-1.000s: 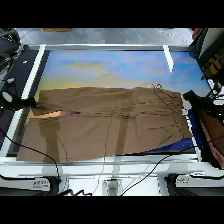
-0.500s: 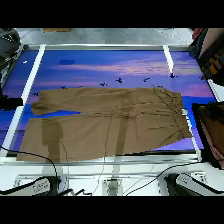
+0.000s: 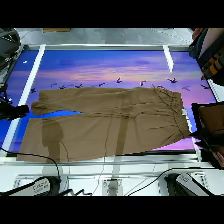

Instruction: Fold the clothes and pants, and hang the long-sleeved shirts on hangers.

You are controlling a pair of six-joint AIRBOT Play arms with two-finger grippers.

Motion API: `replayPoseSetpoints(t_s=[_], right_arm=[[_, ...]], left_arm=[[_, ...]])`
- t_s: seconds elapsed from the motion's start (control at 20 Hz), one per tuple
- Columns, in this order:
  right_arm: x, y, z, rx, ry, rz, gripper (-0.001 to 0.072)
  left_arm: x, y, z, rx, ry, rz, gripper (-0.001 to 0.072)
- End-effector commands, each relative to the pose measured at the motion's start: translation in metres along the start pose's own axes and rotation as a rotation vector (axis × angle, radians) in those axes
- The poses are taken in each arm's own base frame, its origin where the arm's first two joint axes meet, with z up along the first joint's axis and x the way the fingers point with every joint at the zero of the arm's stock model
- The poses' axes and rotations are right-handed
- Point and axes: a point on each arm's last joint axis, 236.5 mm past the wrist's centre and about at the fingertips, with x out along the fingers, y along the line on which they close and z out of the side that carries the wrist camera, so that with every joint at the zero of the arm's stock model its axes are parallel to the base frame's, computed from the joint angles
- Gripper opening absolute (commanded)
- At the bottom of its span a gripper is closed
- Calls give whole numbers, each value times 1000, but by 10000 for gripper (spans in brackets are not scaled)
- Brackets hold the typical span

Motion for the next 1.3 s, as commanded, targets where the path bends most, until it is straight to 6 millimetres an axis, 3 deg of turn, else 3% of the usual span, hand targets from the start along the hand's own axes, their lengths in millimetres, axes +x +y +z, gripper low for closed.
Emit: replayPoseSetpoints(t_s=[0.0,0.1,0.25,0.35,0.4,0.45,0.6,0.8,0.9,0.95,1.25], right_arm=[[25,-6,1,97,-74,33,552],[37,-19,6,155,-128,9,550],[45,-21,35,250,-276,49,549],[51,-15,48,288,-304,113,504],[56,-10,51,282,-300,150,501],[62,-4,52,274,-288,193,500],[73,16,56,254,-266,325,479],[76,17,56,209,-262,334,273],[77,17,56,208,-262,333,71],[77,16,56,208,-262,333,33],[76,19,54,206,-254,343,33]], left_arm=[[4,-6,0,-3,-7,-24,692],[4,-7,-5,4,12,-26,692],[4,-9,-13,19,46,-35,692],[3,-12,-19,11,70,-52,691],[3,-12,-23,10,86,-54,661],[2,-11,-29,5,111,-57,583],[-2,-6,-55,-52,217,-76,577],[-17,-5,-85,-125,294,-164,502],[-29,8,-95,-171,259,-144,502],[-34,16,-106,-204,253,-134,502],[-28,46,-202,-509,395,-135,513]])
